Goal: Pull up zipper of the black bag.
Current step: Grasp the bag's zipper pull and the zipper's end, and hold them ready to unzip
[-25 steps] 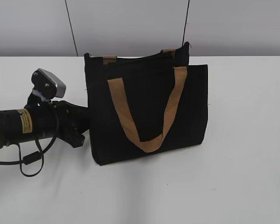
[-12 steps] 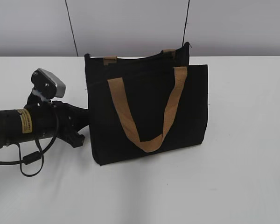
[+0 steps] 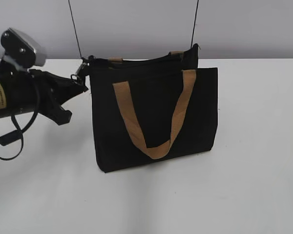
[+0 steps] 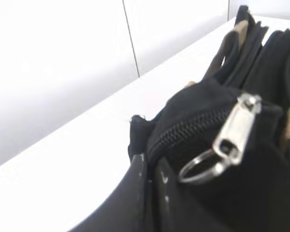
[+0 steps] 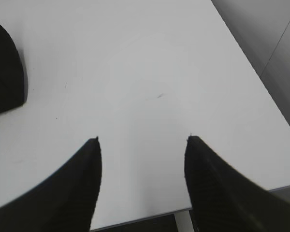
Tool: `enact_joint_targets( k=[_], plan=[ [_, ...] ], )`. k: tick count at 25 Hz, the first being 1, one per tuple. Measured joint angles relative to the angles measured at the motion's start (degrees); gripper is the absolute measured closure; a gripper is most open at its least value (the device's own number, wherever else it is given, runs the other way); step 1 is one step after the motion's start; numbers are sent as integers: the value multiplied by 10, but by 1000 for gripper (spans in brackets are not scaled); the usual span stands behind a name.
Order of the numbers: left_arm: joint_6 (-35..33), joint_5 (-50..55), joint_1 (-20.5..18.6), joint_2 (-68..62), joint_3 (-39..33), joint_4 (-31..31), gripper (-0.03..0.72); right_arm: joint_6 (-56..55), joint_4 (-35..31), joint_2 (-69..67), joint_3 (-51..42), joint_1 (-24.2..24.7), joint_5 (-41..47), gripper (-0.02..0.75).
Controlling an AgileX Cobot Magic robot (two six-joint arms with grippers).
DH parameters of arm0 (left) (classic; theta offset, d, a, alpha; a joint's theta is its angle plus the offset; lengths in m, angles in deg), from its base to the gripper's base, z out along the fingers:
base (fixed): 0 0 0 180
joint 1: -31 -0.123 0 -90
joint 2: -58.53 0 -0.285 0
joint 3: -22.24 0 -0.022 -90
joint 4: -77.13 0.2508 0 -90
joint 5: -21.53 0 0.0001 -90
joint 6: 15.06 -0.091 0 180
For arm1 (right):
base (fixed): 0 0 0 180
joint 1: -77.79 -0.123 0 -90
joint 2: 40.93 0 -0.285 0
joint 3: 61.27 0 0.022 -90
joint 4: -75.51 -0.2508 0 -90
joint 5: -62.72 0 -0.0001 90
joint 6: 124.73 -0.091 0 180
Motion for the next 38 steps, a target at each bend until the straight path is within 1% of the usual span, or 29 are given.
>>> enact_joint_targets(
  k=[6,10,13,16,18,20,22,28,33,38],
  plan=[
    [24,8,0,72,0,4,697,0,0,0,0,0,0,306],
    [49,8,1,91,0,30,697,0,0,0,0,0,0,306],
    [61,8,15,96,0,45,697,0,-2,0,0,0,0,306],
    [63,8,39,97,0,49,697,0,-22,0,0,0,0,306],
    [64,6,49,97,0,50,697,4,-49,0,0,0,-3,306],
    [64,1,54,97,0,50,697,32,-76,-4,0,0,-10,306],
    [64,-4,54,102,0,50,697,81,-121,-30,0,0,-16,306],
    [64,-9,54,132,0,49,697,292,-308,-149,0,-4,-31,306],
    [64,-13,55,134,0,49,697,428,-438,-227,2,-29,-102,306],
    [64,-14,55,135,0,49,697,609,-563,-344,6,-56,-162,306]
  ],
)
